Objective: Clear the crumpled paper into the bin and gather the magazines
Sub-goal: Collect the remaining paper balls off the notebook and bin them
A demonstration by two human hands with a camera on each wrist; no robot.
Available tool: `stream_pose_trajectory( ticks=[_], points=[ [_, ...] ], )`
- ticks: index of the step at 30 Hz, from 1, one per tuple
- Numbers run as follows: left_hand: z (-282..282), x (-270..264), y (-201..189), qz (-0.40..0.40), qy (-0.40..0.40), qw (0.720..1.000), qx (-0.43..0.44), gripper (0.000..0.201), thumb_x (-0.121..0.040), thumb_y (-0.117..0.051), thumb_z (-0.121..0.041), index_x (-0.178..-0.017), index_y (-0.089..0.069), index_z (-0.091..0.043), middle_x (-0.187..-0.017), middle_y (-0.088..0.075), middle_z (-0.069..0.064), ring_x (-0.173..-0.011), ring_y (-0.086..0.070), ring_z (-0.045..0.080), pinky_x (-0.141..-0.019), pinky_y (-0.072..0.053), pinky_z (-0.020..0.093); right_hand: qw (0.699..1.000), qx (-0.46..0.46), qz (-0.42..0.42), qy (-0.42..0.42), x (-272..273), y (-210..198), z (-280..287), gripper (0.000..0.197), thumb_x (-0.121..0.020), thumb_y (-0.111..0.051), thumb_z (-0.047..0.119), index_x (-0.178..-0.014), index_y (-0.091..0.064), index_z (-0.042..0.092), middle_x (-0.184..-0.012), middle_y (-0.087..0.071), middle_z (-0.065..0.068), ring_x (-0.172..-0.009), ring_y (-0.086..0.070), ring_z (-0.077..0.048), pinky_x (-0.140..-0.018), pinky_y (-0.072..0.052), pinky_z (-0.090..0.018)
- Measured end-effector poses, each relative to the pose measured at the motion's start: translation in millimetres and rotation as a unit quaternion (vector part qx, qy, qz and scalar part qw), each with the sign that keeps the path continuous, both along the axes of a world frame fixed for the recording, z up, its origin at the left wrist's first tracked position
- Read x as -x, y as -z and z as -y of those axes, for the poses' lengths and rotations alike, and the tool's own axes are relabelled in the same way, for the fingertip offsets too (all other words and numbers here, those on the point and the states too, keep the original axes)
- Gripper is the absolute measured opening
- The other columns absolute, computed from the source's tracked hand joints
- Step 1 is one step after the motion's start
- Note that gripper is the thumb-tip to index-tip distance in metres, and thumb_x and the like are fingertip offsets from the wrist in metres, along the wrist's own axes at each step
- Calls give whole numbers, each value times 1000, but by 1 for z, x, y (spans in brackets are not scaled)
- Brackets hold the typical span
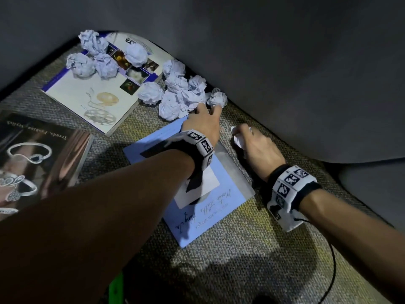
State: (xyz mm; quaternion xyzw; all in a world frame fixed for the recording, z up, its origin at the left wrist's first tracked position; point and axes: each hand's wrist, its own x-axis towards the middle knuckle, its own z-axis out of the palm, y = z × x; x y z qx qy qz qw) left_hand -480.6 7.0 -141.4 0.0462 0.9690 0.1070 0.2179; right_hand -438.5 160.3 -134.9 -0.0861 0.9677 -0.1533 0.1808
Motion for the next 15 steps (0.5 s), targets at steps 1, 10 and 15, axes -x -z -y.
stream_pose_trajectory(
  ticks=[1,10,15],
  points=[
    [1,2,-1,1,7,1000,3,47,-92,-47,-9,-133,-26,-15,-126,-34,23,-91,-55,42,-65,-43,44,1000,0,4,5,4,0,-2,20,-96,-44,26,-116,-41,23,-107,-58,-14,-88,-60,-37,-77,-49,-44],
    [27,-7,-21,-49,-38,989,-136,27,-89,-33,5,-114,-38,-4,-114,-51,23,-102,-59,38,-79,-48,49,991,68,-98,57,21,-28,-8,47,-97,-47,44,-64,-53,11,-45,-42,4,-42,-41,-11,-51,-21,-24],
    [70,2,-34,-131,-187,968,-101,34,-88,-42,2,-121,-36,-9,-98,-57,18,-80,-53,31,-68,-38,38,991,75,-105,-34,32,-25,18,6,-91,-47,12,-95,-50,8,-72,-58,-12,-71,-57,-38,-62,-41,-35]
  ],
)
